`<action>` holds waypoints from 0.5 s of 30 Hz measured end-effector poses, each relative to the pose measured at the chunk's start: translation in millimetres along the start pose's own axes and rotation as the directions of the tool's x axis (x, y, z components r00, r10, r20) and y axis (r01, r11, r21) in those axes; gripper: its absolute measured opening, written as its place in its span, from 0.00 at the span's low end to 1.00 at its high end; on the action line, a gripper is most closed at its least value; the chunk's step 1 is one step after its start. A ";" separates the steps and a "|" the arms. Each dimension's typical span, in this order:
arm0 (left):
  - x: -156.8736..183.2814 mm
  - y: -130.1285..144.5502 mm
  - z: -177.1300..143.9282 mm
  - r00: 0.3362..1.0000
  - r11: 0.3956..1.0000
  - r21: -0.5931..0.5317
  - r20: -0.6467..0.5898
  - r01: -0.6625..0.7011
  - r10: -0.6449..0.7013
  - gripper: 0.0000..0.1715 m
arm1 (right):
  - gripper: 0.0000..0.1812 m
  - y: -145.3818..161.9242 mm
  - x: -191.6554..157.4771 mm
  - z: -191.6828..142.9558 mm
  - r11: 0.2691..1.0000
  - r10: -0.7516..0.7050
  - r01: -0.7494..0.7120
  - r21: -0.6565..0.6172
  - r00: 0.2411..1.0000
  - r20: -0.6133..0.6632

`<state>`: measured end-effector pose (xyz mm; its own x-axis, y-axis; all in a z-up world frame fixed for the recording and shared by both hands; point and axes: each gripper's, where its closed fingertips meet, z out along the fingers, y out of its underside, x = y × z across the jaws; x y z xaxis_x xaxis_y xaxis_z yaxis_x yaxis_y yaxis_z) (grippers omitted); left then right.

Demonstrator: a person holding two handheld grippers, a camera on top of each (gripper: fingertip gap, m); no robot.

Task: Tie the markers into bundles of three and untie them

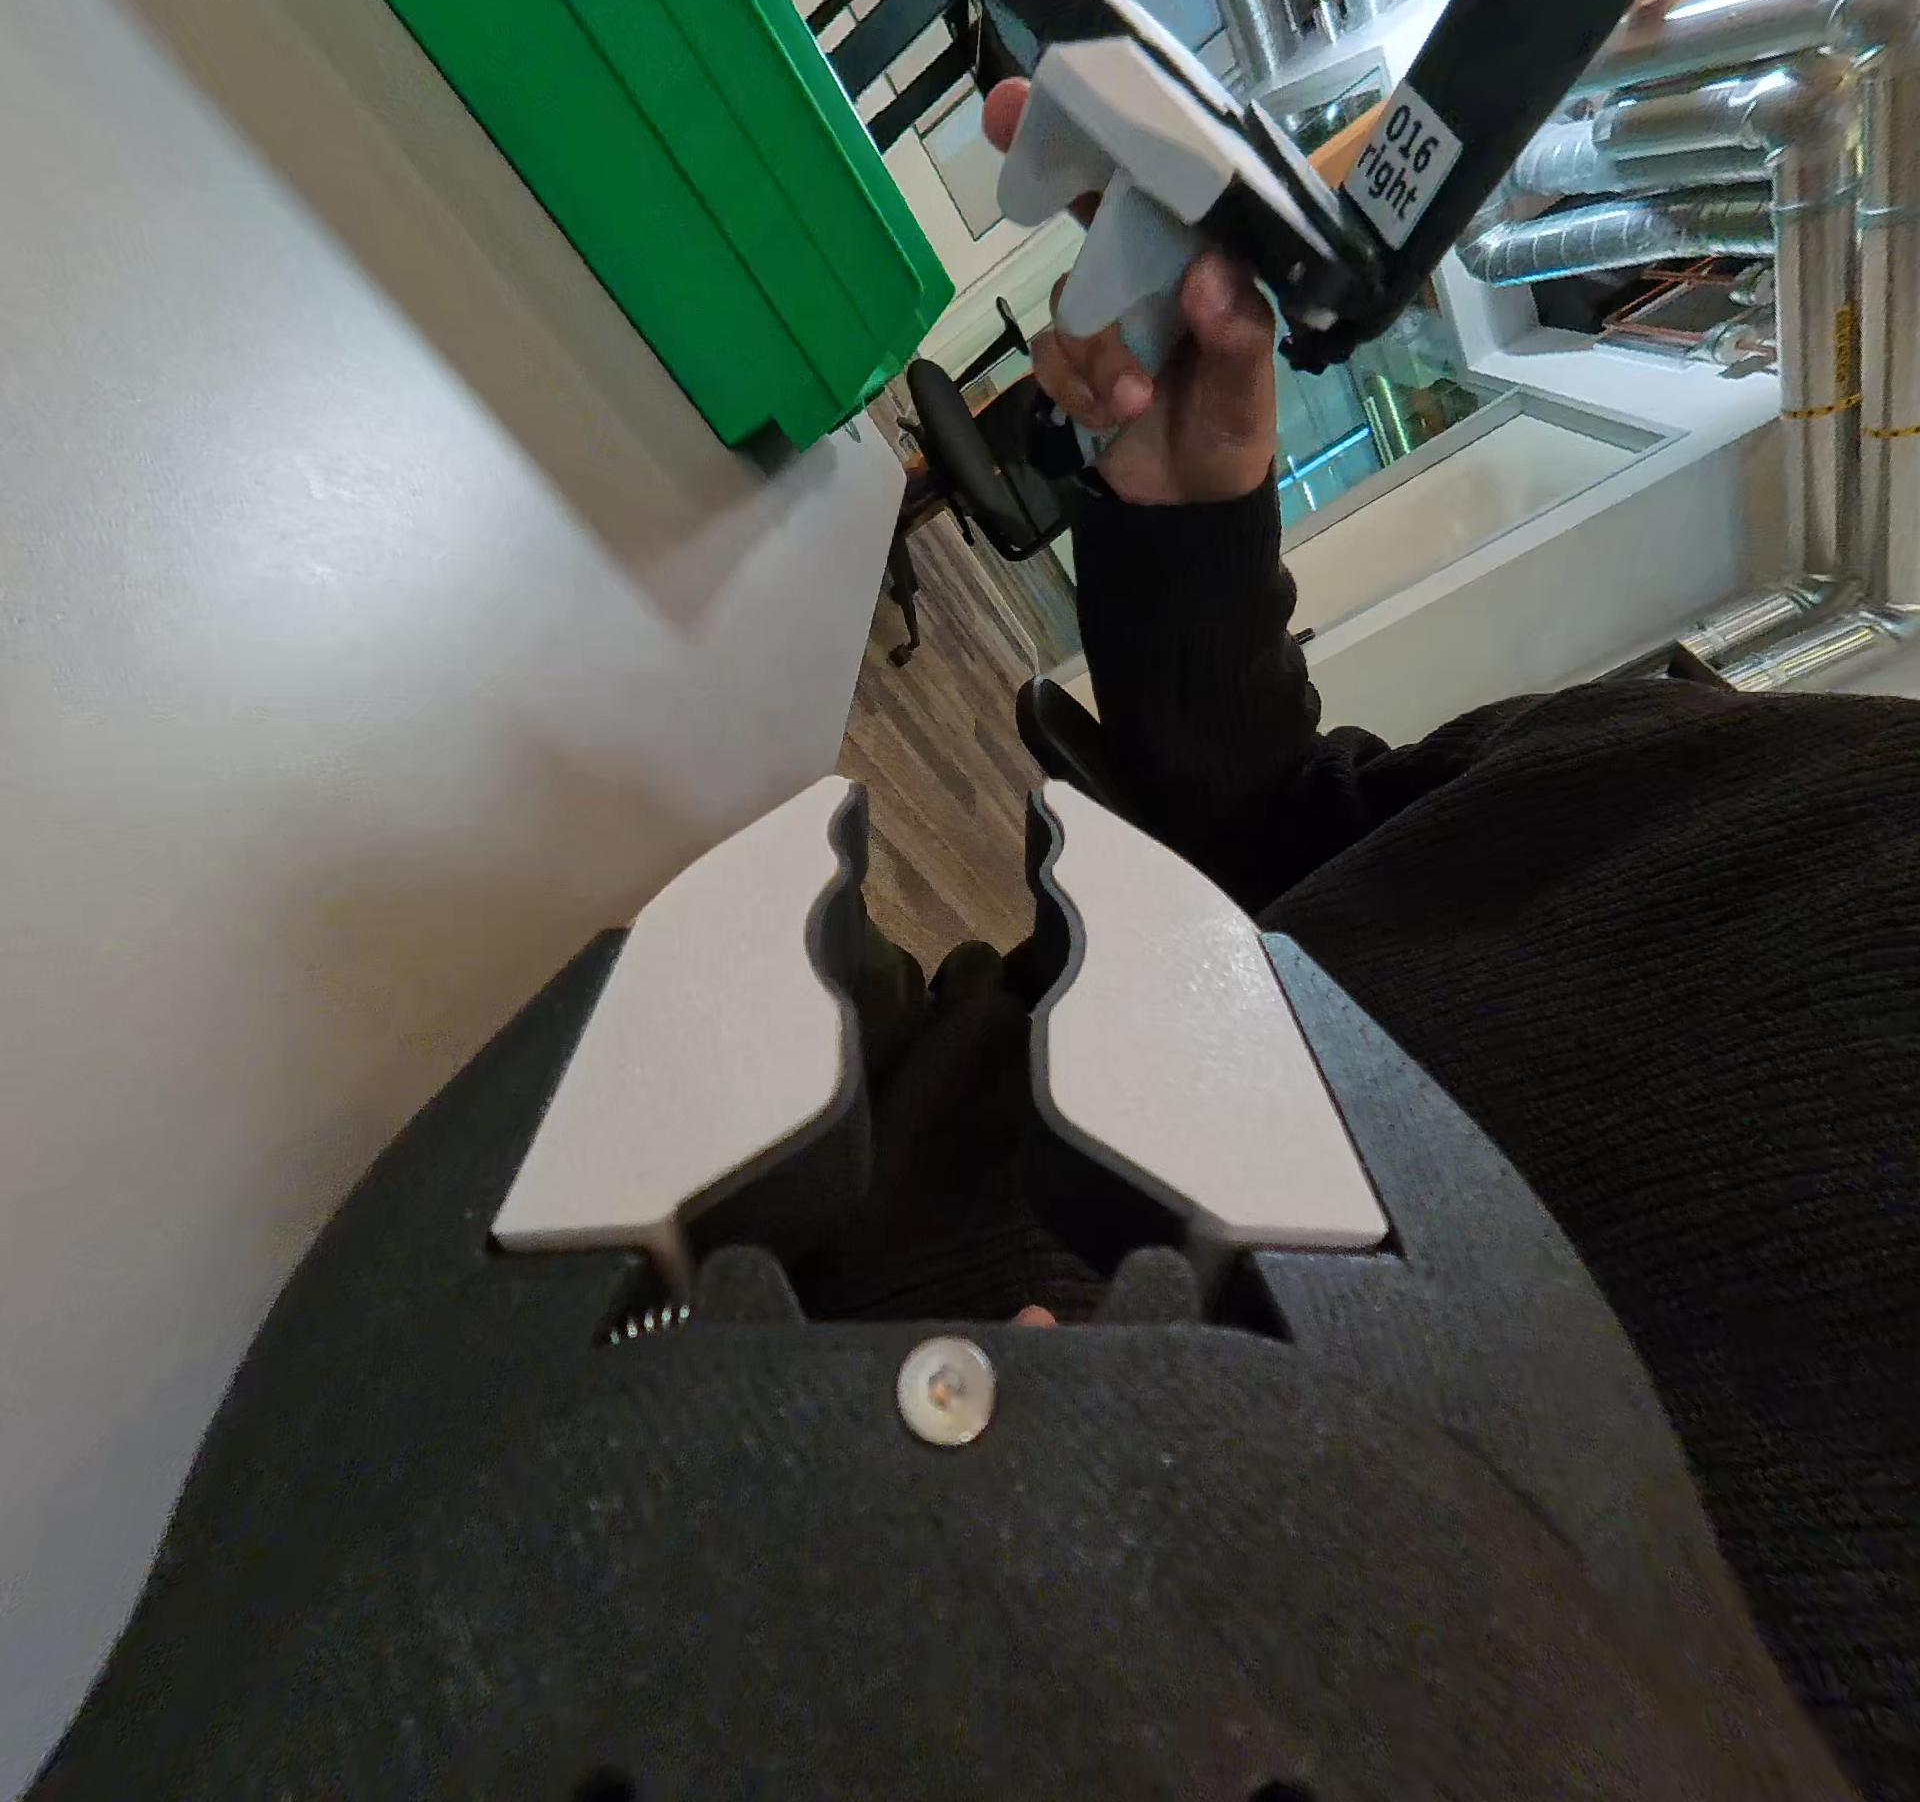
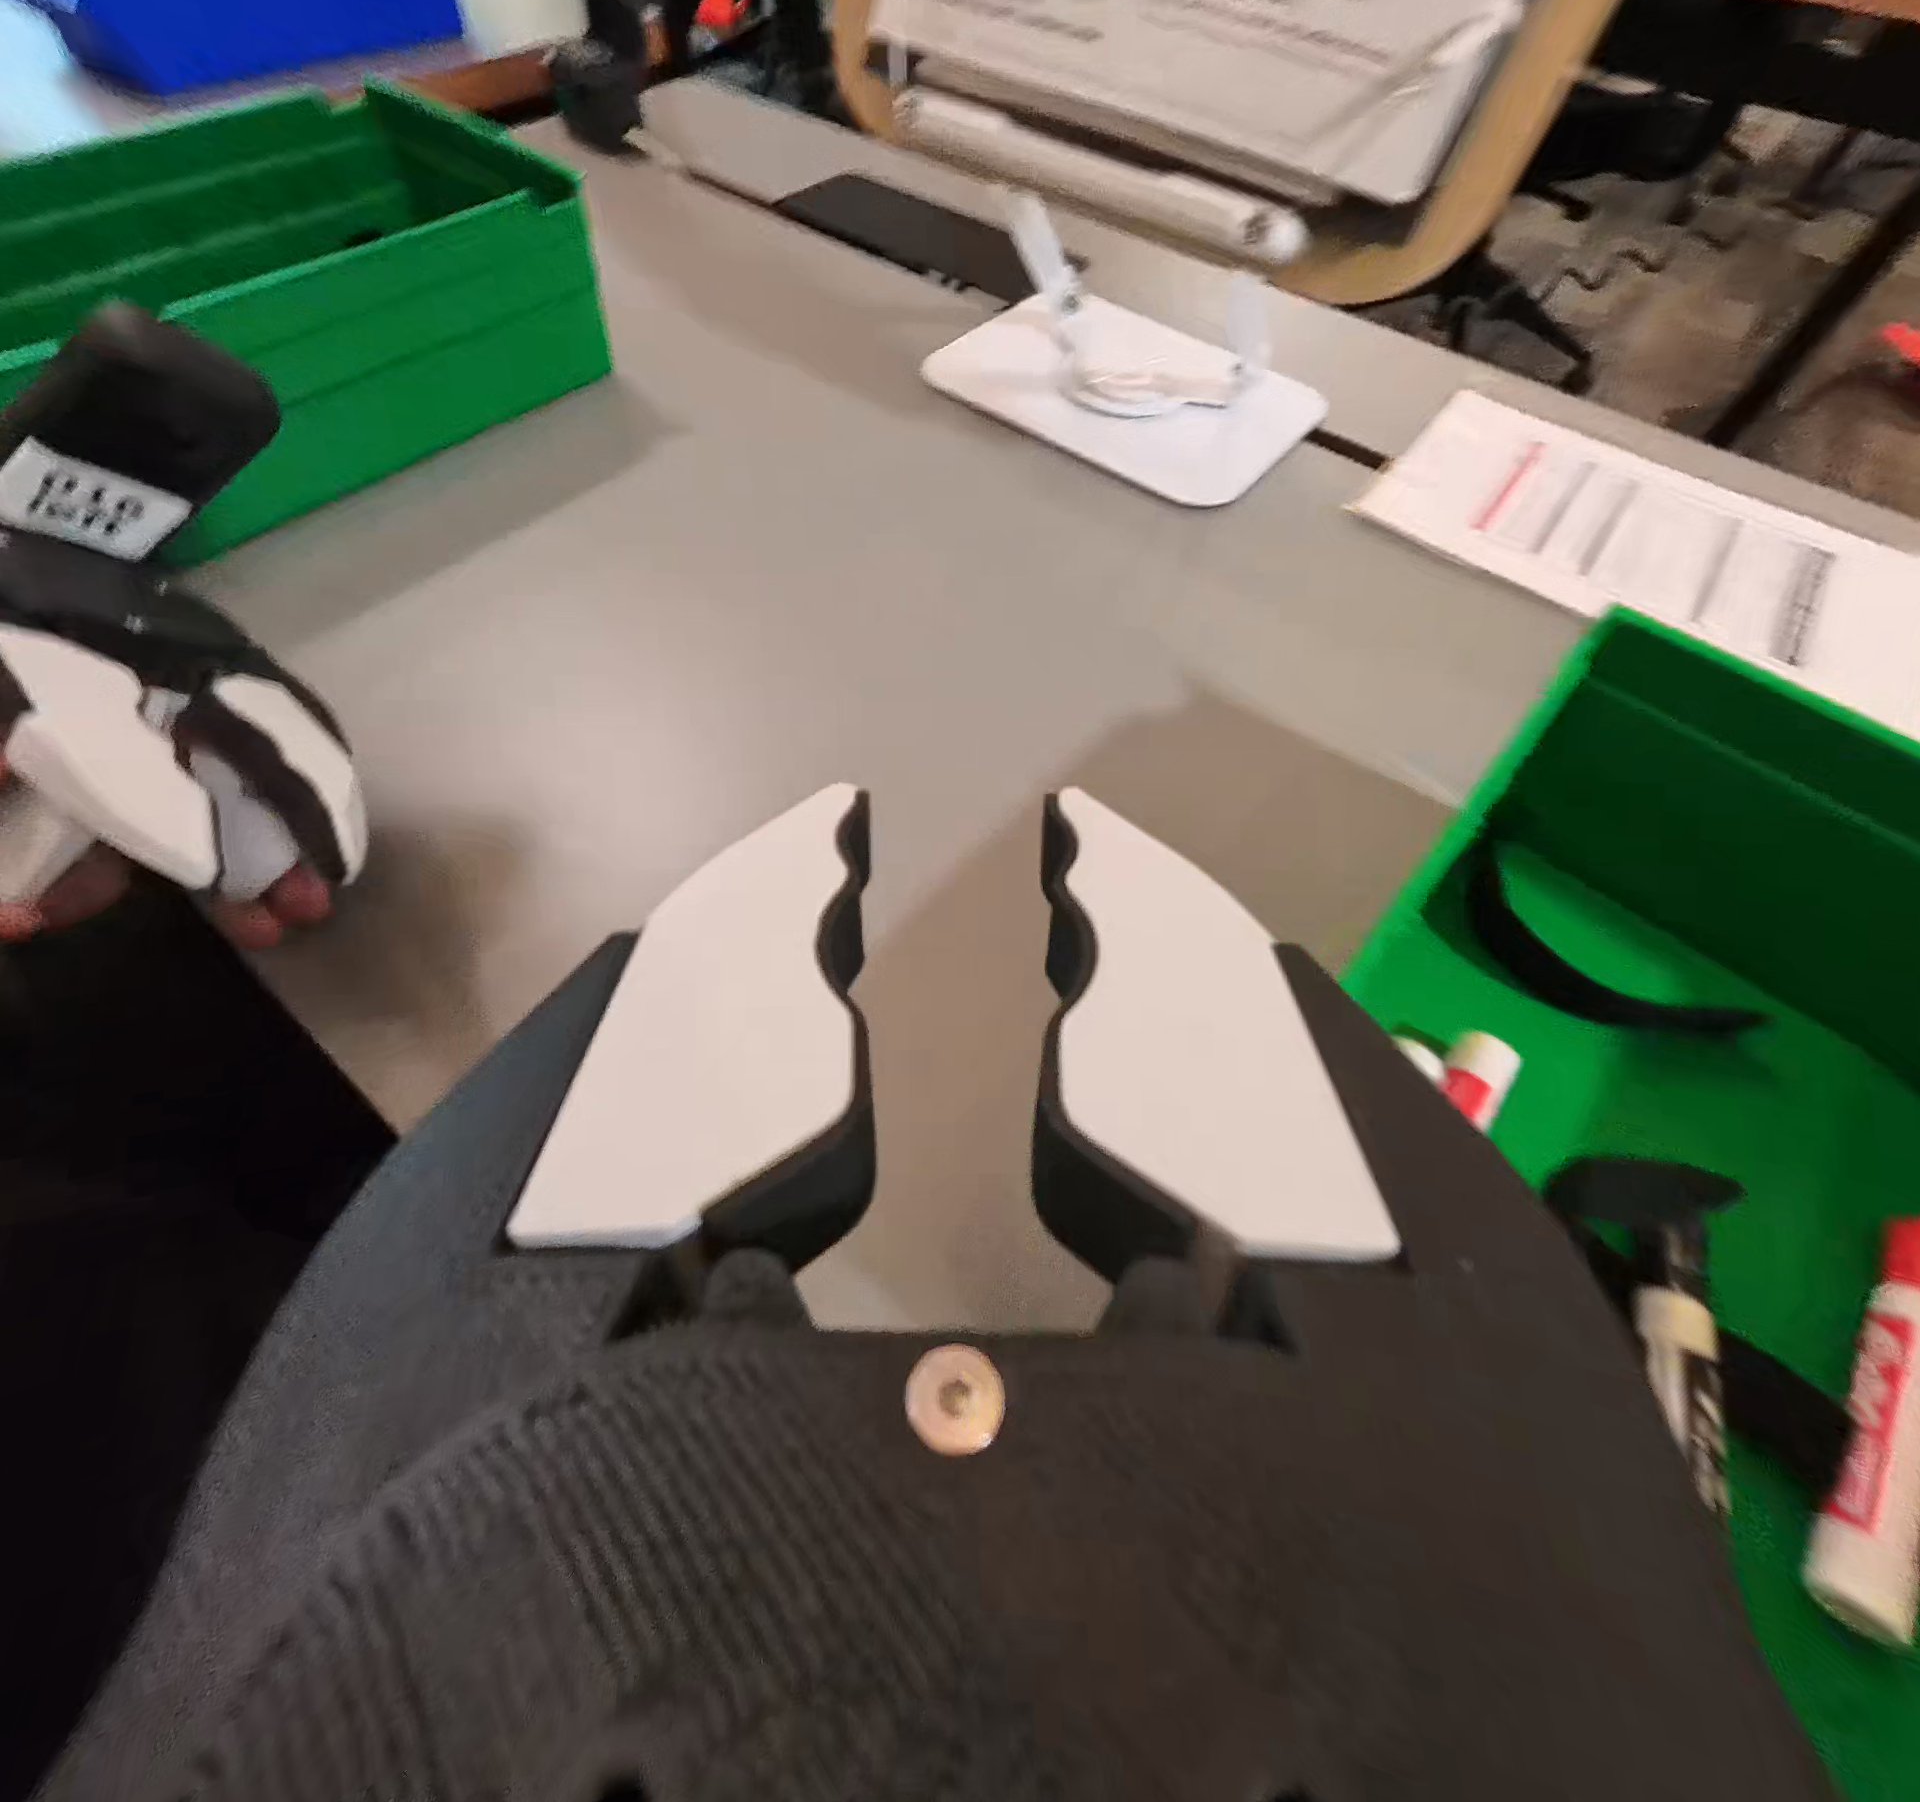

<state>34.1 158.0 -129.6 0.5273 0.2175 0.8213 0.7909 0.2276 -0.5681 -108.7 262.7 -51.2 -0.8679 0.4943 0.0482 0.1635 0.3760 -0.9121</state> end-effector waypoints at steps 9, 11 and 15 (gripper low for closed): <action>-3.0 -0.6 -10.2 0.992 0.996 0.022 0.084 -0.091 0.089 0.18 | 0.18 30.1 -103.3 45.6 0.993 -0.065 0.086 -0.074 0.965 0.253; -2.6 -2.4 -15.8 0.988 0.992 0.044 0.109 -0.118 0.113 0.19 | 0.18 39.4 -117.7 52.0 0.994 -0.023 0.054 -0.094 0.953 0.303; -0.9 -14.0 -33.8 0.961 0.972 0.105 0.204 -0.209 0.185 0.25 | 0.18 56.6 -148.7 61.5 0.978 0.175 -0.101 -0.181 0.871 0.458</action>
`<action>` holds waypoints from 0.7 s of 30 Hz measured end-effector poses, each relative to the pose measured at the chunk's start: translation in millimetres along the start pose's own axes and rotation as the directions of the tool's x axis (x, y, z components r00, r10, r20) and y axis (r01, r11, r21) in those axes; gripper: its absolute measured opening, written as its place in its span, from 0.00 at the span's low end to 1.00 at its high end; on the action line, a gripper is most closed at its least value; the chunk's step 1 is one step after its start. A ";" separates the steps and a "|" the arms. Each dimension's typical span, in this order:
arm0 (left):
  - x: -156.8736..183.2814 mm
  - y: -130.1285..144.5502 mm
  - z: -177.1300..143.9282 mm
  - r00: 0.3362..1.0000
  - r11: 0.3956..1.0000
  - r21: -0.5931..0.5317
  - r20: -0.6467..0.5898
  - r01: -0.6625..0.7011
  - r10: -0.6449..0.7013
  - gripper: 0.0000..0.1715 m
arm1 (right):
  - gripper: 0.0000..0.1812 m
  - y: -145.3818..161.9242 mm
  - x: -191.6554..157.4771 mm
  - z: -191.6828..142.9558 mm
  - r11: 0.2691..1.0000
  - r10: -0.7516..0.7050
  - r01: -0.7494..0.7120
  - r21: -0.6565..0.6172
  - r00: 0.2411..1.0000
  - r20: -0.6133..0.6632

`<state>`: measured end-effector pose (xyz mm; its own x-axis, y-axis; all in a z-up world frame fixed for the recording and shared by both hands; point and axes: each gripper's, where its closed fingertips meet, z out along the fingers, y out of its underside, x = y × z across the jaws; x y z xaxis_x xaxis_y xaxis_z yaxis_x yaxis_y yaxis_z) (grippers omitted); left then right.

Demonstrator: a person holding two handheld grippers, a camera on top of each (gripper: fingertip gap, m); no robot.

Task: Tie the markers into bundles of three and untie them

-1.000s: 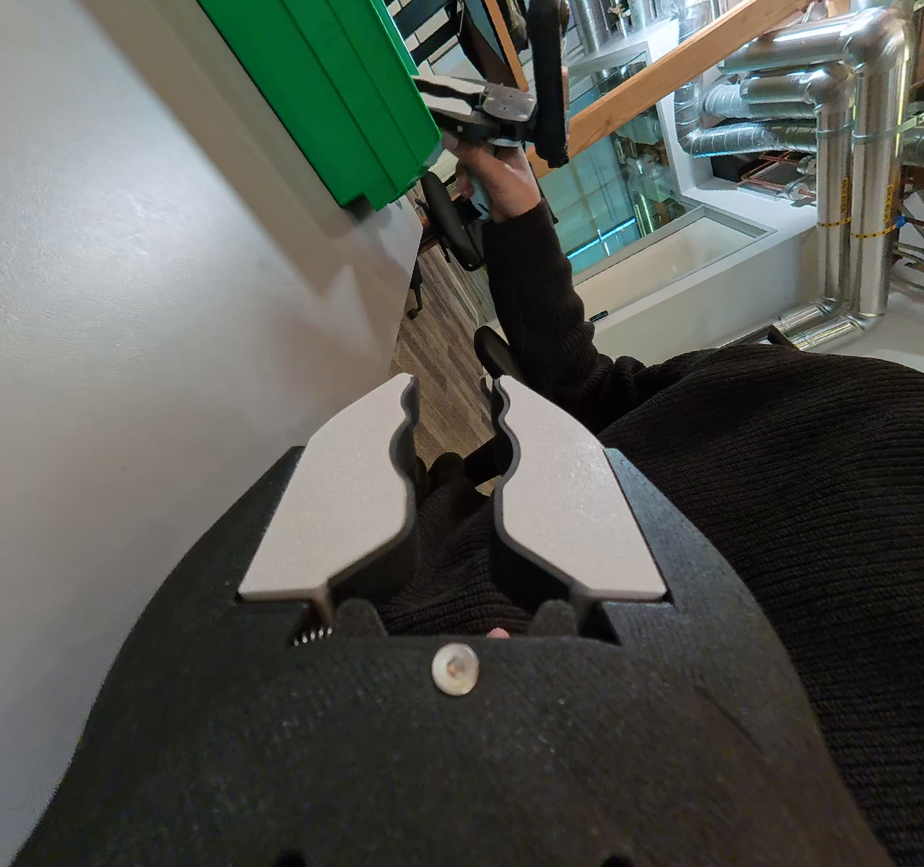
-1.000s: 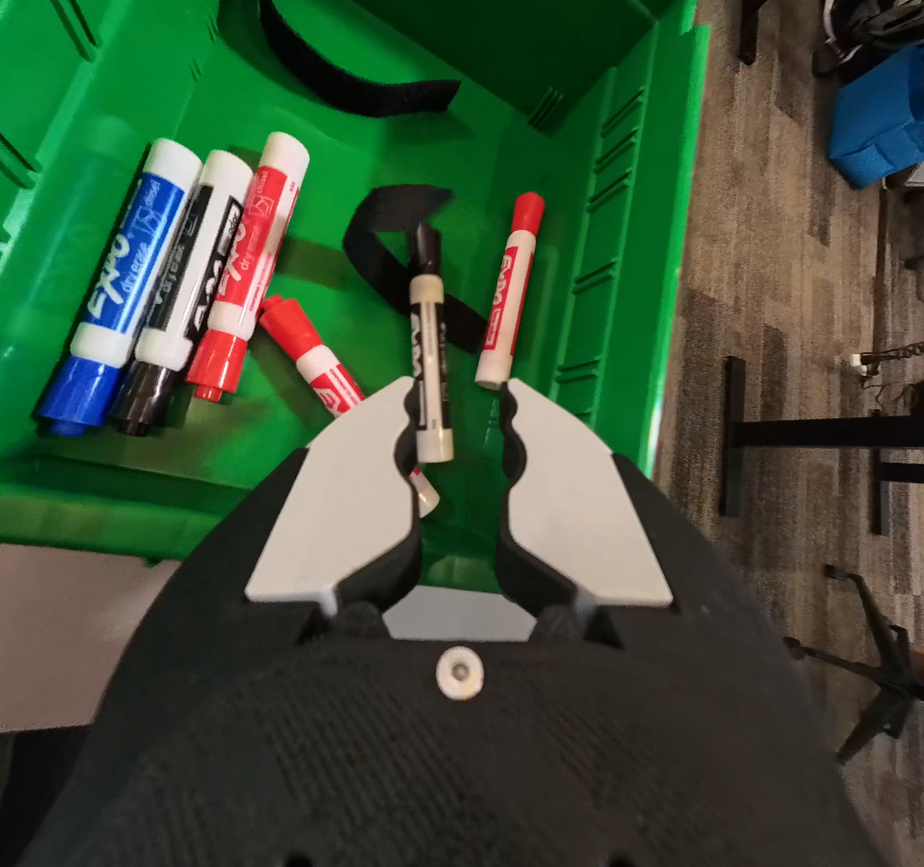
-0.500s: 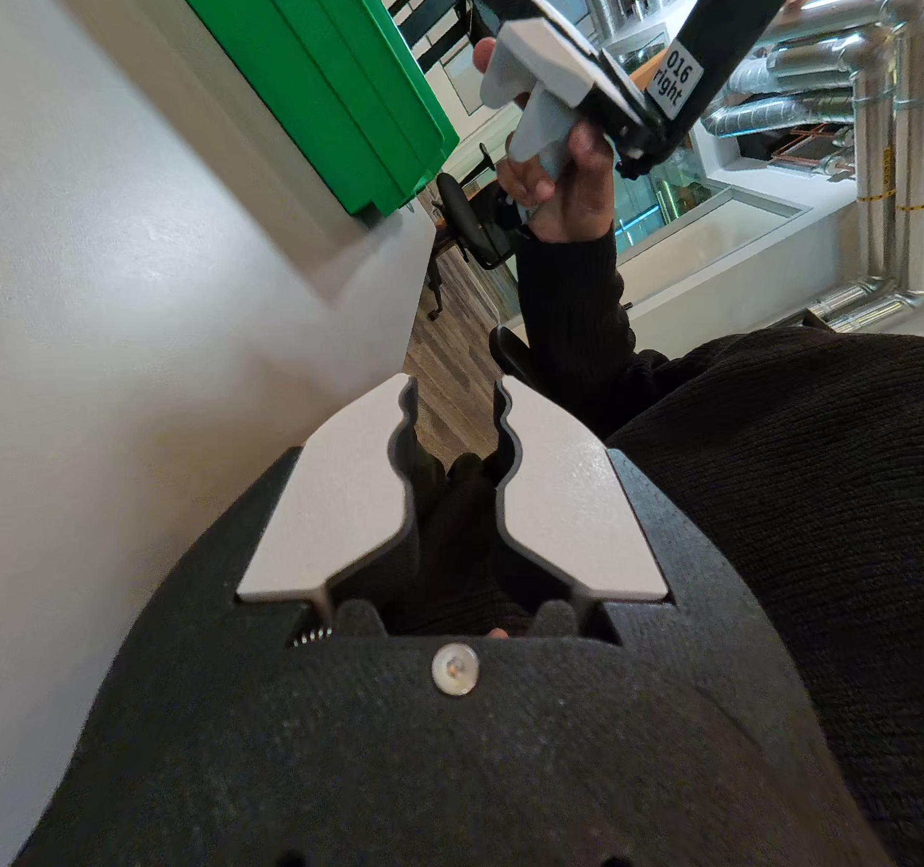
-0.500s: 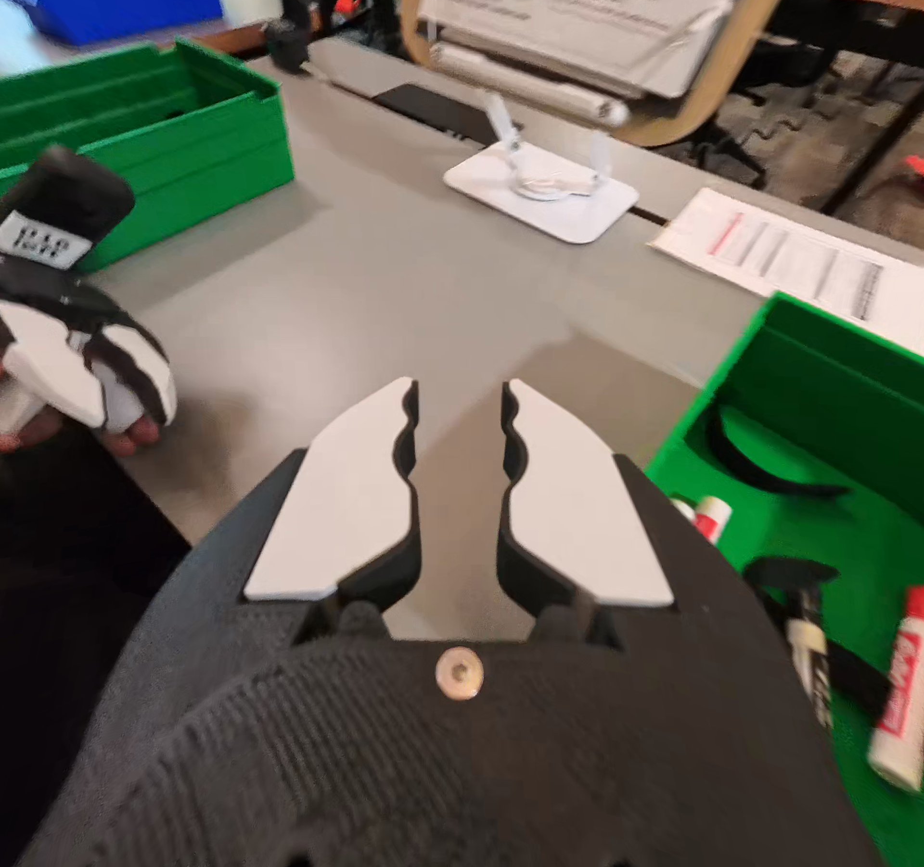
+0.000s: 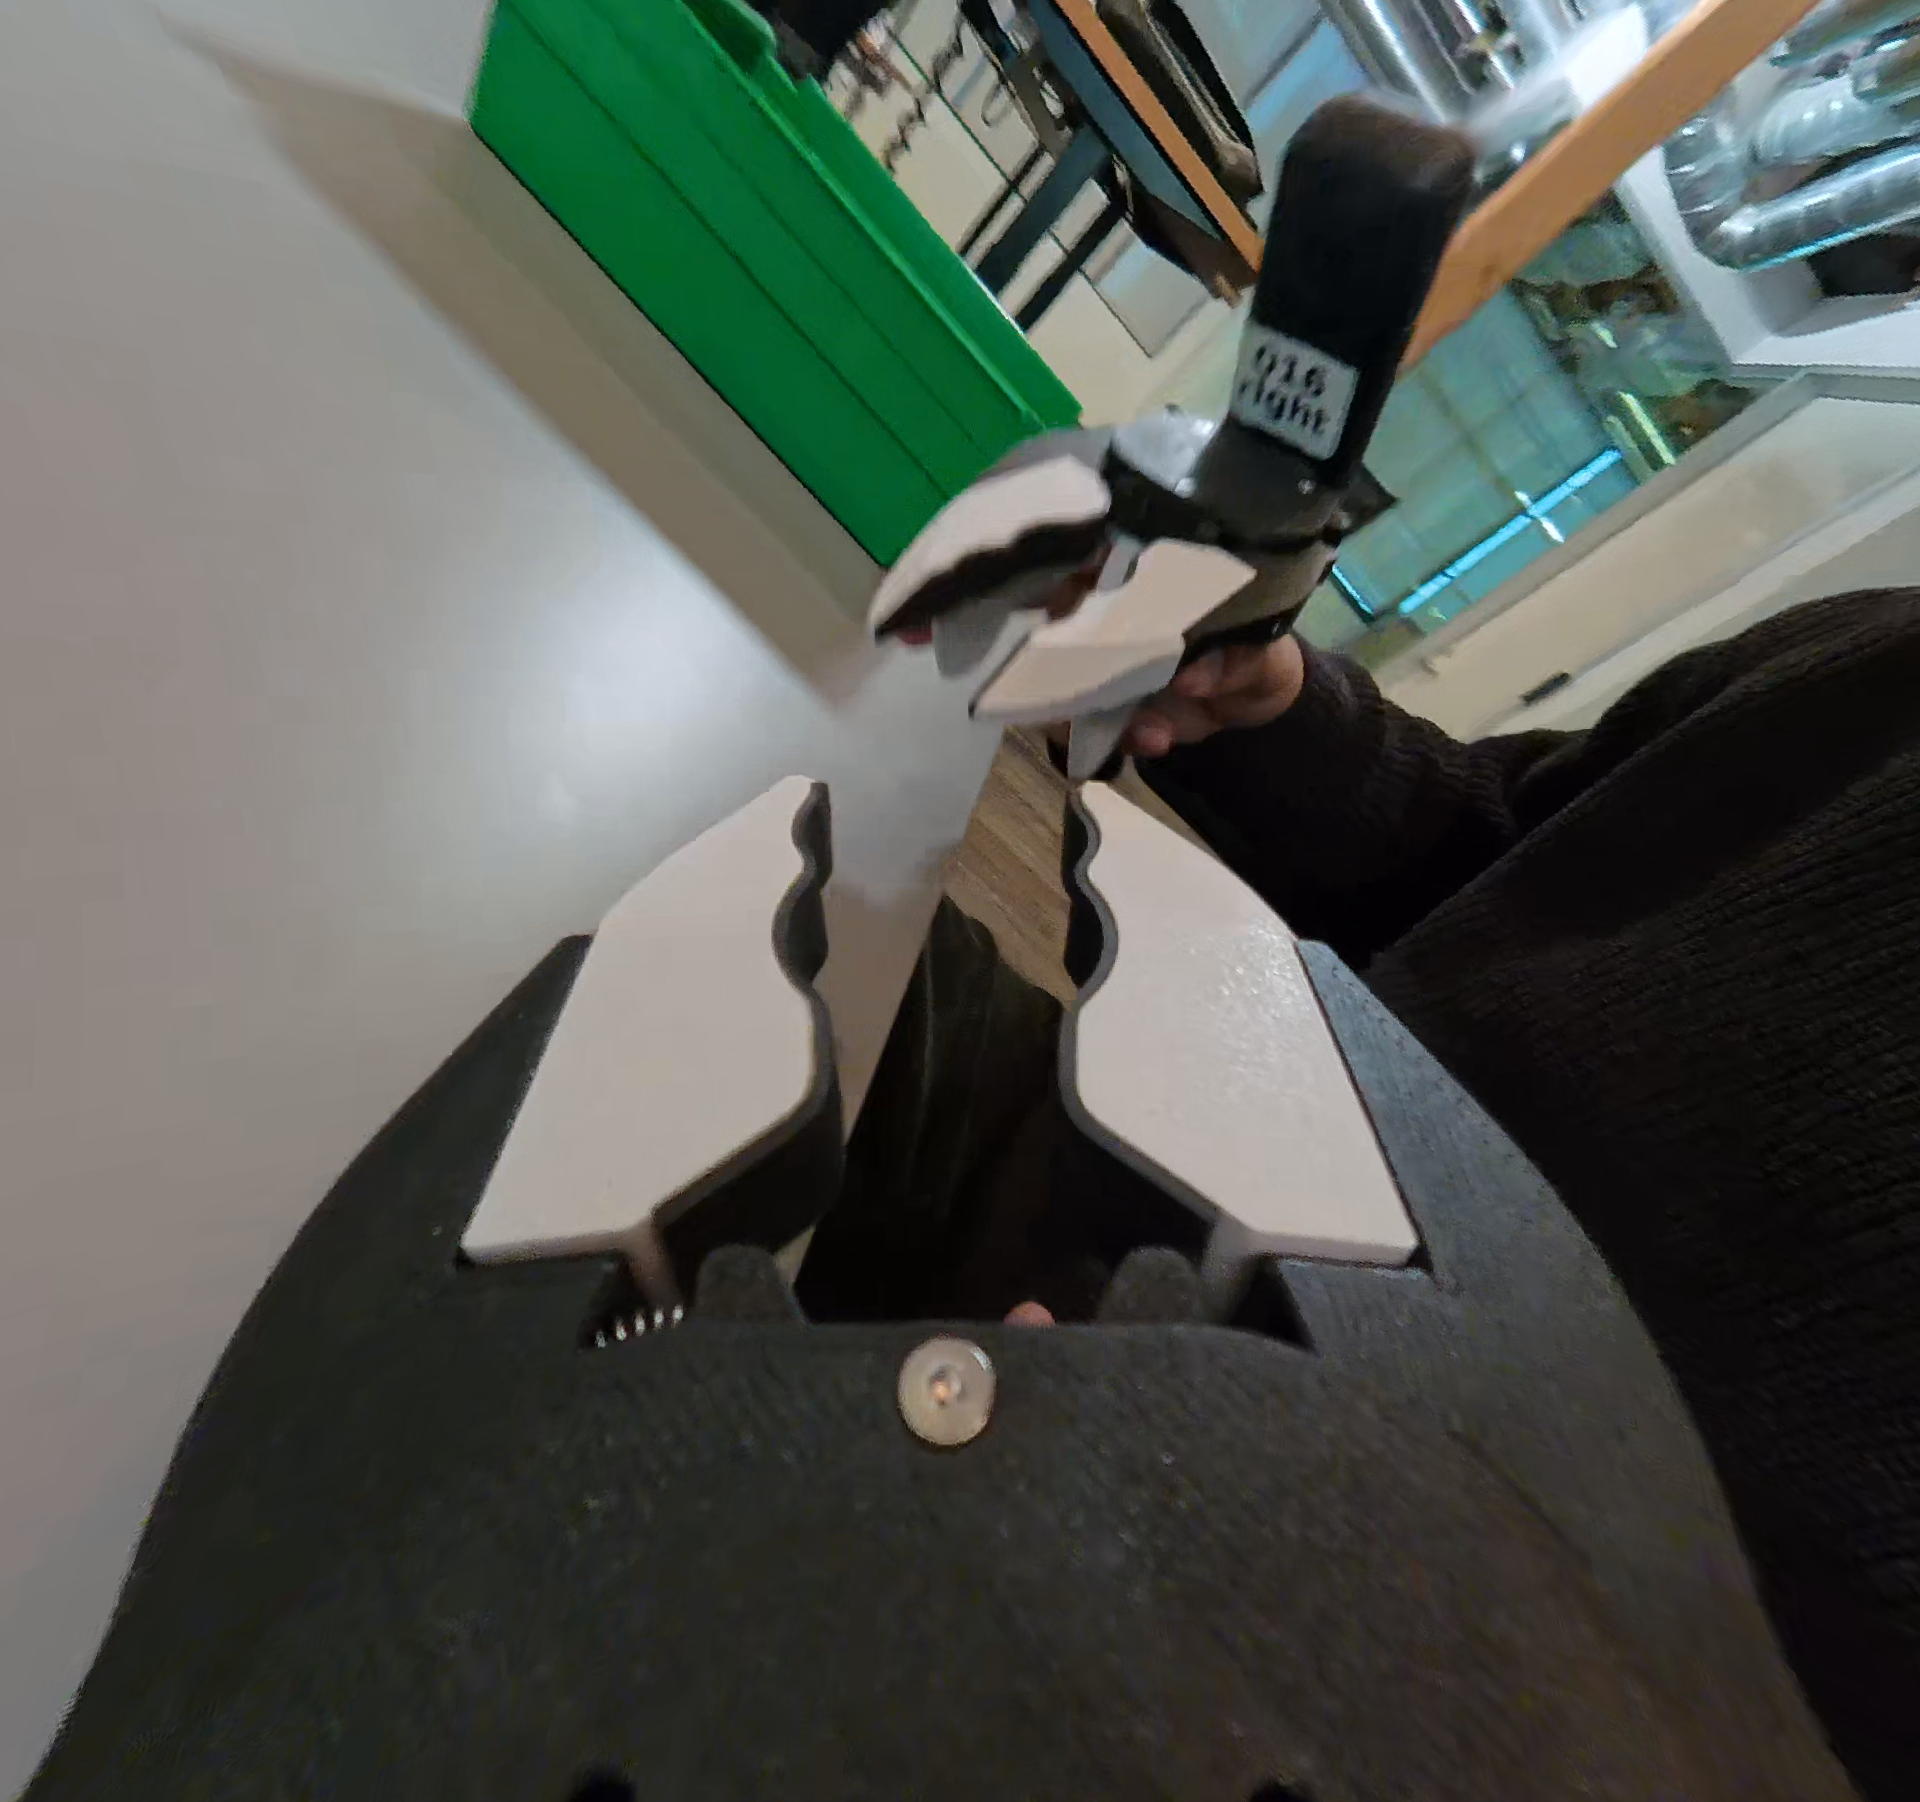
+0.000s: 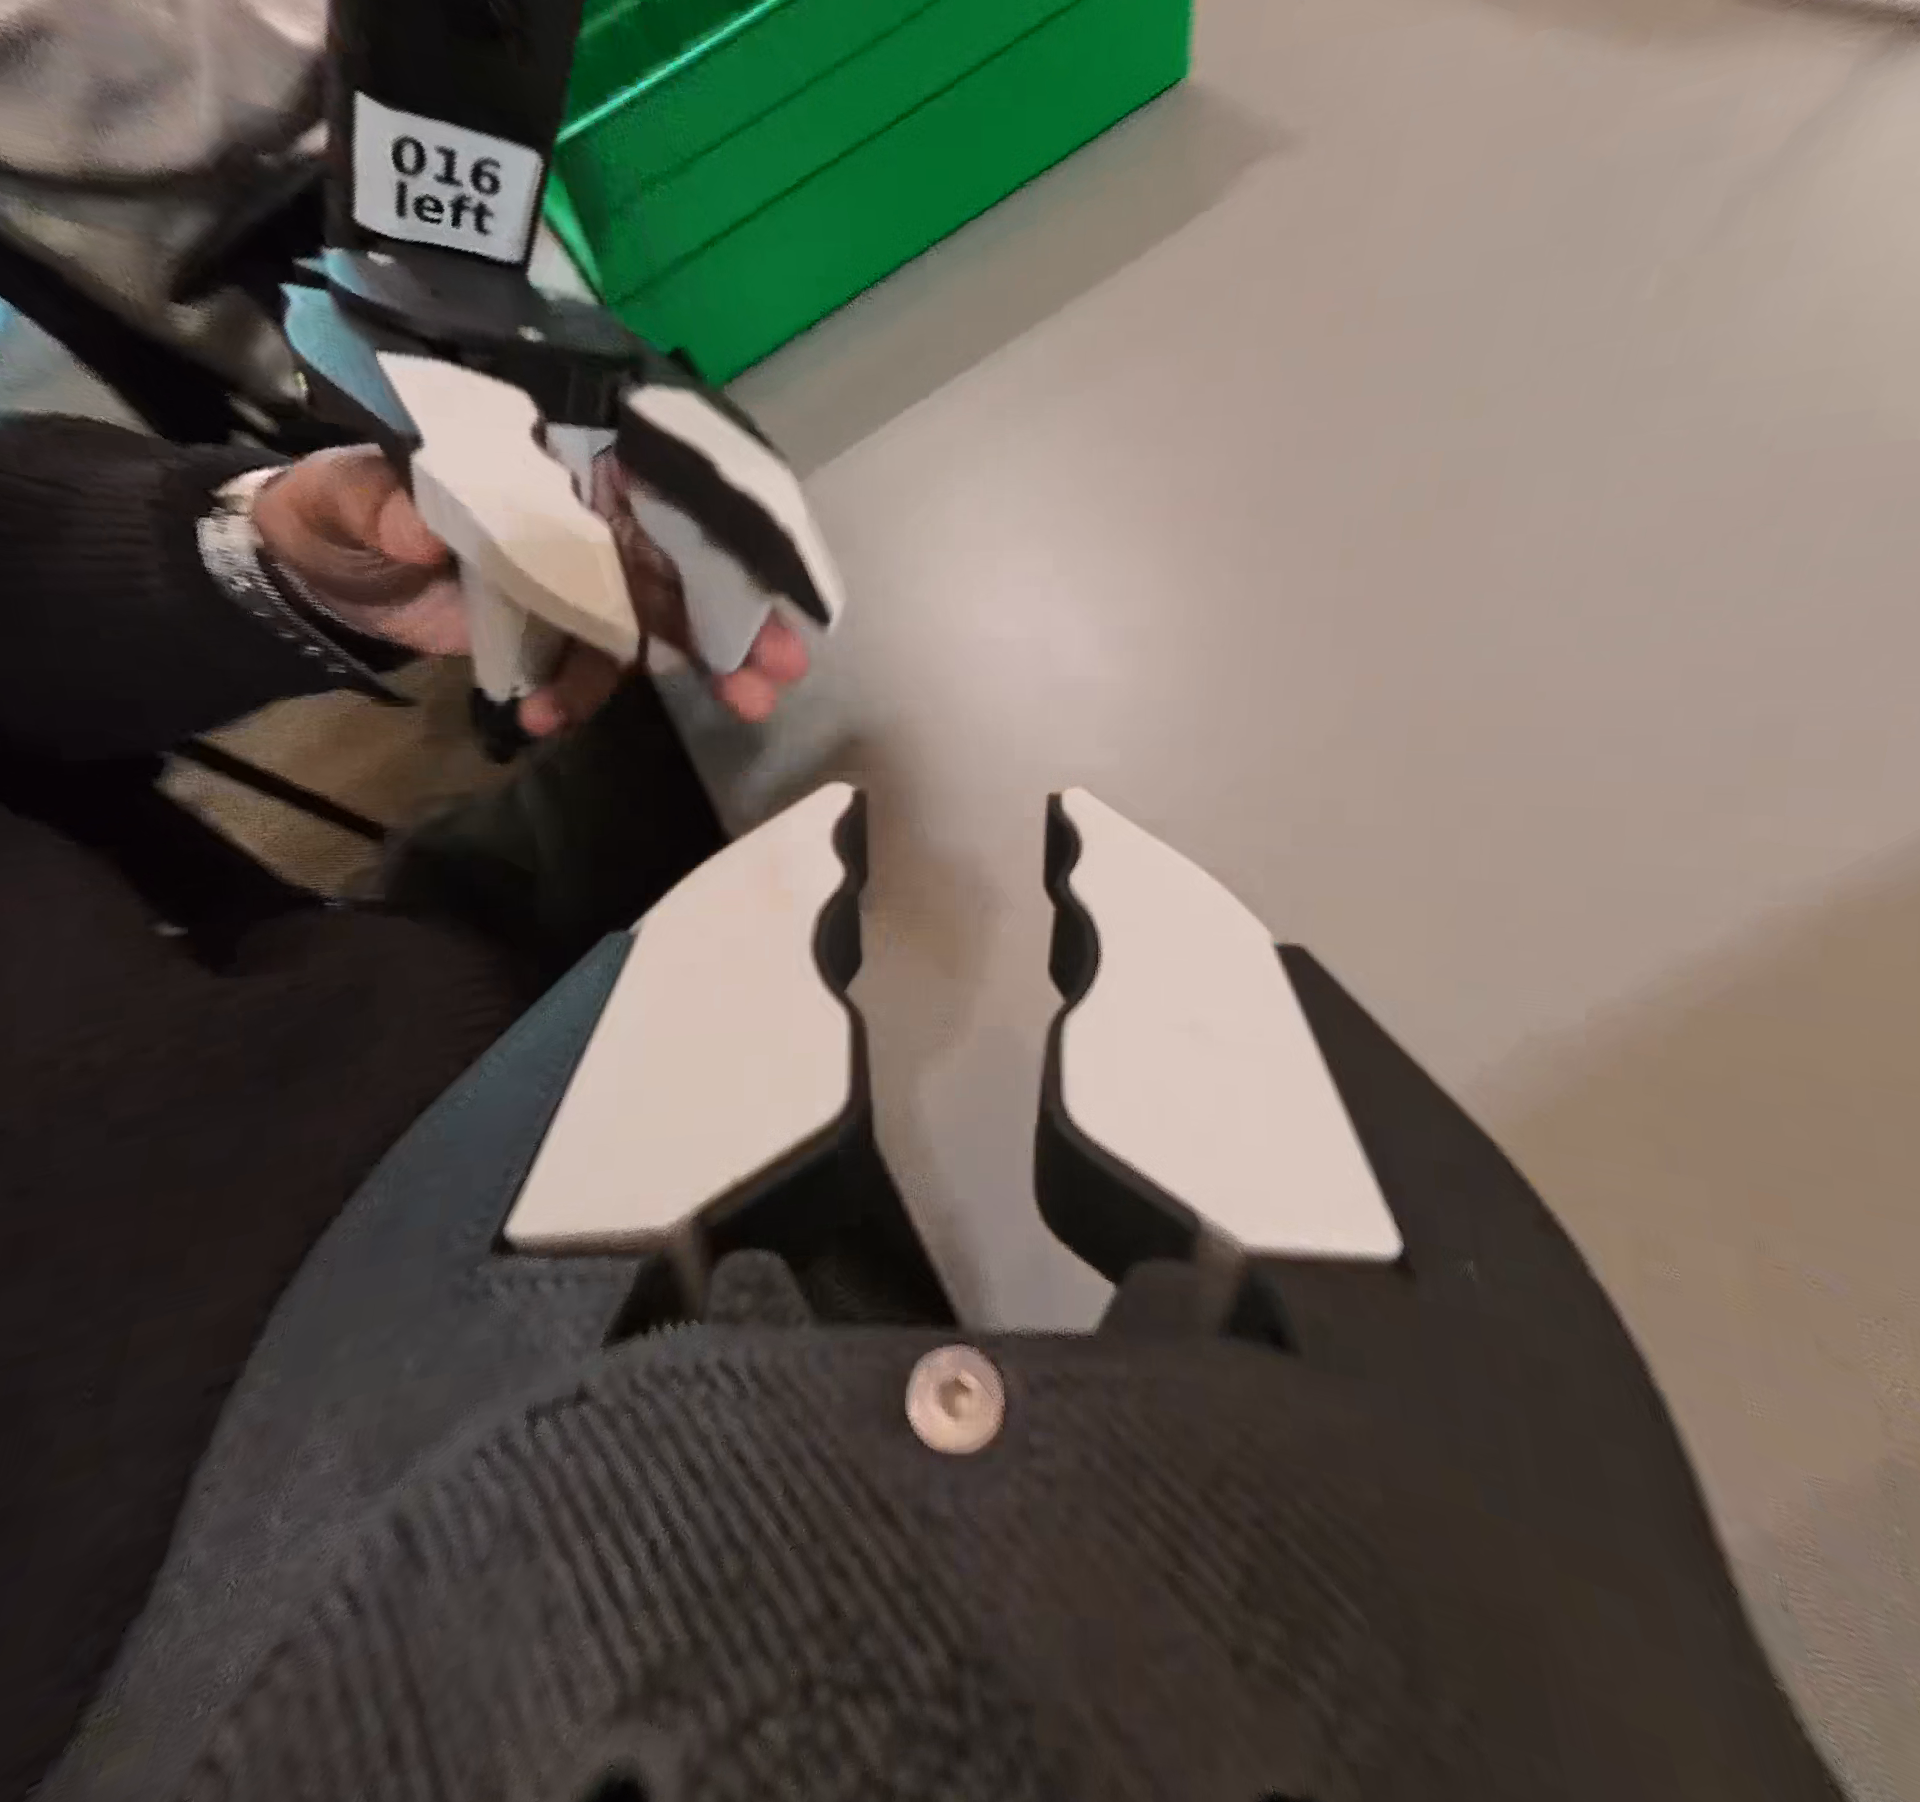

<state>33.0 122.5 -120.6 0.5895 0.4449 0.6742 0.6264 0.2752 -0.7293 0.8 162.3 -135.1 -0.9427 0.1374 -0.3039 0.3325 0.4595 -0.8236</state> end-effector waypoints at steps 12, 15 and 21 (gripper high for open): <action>-74.4 -163.9 -256.3 0.487 0.896 0.092 0.861 -0.434 0.147 0.11 | 0.15 1.7 -3.4 22.2 0.997 0.078 -0.074 -0.031 0.982 0.170; -154.2 -160.6 -291.9 0.337 0.970 0.020 0.939 -0.241 0.065 0.29 | 0.14 1.1 -7.9 25.1 0.998 0.062 -0.056 -0.034 0.979 0.192; -252.2 -153.5 -317.7 0.067 0.993 -0.114 0.991 -0.045 0.117 0.32 | 0.13 2.9 -1.9 22.2 0.999 0.038 -0.033 -0.034 0.986 0.165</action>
